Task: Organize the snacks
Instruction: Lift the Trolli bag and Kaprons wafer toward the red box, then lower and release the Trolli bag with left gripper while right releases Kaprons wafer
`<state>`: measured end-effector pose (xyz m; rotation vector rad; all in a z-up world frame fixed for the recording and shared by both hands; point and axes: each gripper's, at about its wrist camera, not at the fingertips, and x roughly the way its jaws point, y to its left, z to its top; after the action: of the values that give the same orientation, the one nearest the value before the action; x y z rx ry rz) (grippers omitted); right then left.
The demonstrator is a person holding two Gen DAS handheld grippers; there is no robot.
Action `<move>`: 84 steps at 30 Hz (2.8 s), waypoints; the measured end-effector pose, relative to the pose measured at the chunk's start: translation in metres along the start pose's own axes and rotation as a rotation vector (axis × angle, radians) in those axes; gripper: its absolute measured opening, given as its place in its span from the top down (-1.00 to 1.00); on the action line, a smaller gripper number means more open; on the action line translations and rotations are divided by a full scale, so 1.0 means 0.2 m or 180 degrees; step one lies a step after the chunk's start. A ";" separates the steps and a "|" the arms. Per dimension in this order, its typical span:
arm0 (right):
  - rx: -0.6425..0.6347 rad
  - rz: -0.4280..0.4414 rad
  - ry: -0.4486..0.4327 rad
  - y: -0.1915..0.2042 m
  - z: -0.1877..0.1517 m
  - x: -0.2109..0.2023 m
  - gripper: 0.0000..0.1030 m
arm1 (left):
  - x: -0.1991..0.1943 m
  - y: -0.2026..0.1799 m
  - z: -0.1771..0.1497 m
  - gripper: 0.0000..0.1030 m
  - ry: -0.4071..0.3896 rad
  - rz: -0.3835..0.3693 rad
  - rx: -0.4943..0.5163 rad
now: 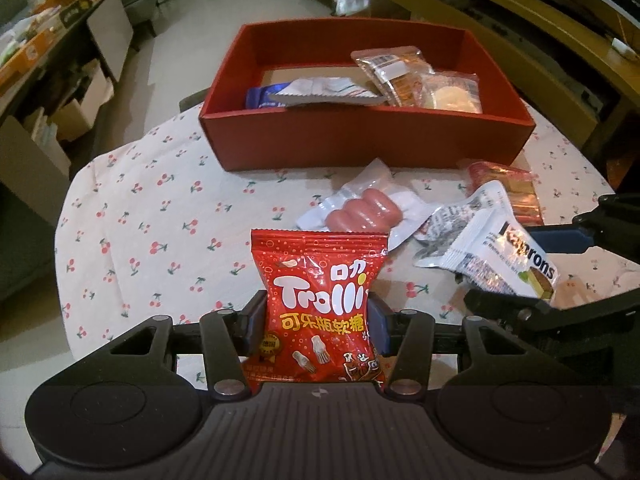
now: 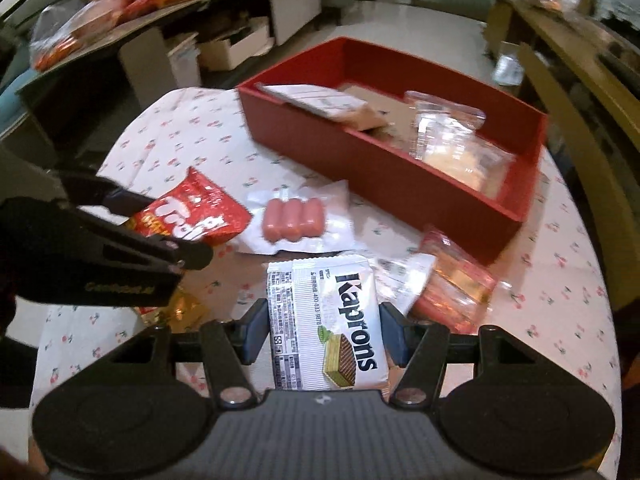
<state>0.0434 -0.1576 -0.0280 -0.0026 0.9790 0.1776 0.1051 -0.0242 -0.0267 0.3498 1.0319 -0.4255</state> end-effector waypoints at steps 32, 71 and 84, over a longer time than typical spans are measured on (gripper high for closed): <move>0.0462 -0.0385 -0.0385 -0.20 0.11 -0.11 -0.48 | -0.06 -0.16 0.18 -0.11 -0.0326 0.0017 -0.0028; 0.0874 -0.0588 -0.0669 -0.56 0.54 0.21 -0.49 | 0.25 -0.14 0.67 -0.07 -0.0533 0.0286 -0.0259; 0.0787 -0.0635 -0.0605 -0.58 0.58 0.37 -0.49 | 0.41 -0.11 0.70 -0.09 -0.0422 0.0296 -0.0321</move>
<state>0.1962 -0.2520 -0.0327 0.1405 0.7999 -0.1257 0.2346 -0.1227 -0.0347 0.2743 0.9004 -0.3077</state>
